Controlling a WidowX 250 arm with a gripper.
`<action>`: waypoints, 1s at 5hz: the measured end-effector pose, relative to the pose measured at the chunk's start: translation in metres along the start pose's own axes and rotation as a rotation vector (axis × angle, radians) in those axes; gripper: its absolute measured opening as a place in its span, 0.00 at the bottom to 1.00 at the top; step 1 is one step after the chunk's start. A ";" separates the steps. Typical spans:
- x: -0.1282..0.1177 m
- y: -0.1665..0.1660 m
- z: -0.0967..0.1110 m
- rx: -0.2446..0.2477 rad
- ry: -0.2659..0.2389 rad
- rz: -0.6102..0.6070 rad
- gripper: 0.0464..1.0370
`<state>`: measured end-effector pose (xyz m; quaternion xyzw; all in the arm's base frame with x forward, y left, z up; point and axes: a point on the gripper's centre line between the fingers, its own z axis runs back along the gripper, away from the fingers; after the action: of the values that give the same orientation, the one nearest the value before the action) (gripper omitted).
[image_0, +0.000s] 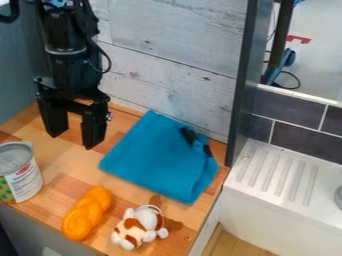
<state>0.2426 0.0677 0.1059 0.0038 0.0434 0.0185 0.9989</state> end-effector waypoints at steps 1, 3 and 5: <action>-0.001 -0.001 -0.006 -0.005 0.024 -0.004 0.97; 0.042 -0.039 -0.016 -0.007 -0.089 -0.196 0.97; 0.078 -0.069 -0.045 -0.108 -0.144 -0.269 0.97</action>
<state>0.3184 0.0014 0.0533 -0.0545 -0.0292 -0.1136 0.9916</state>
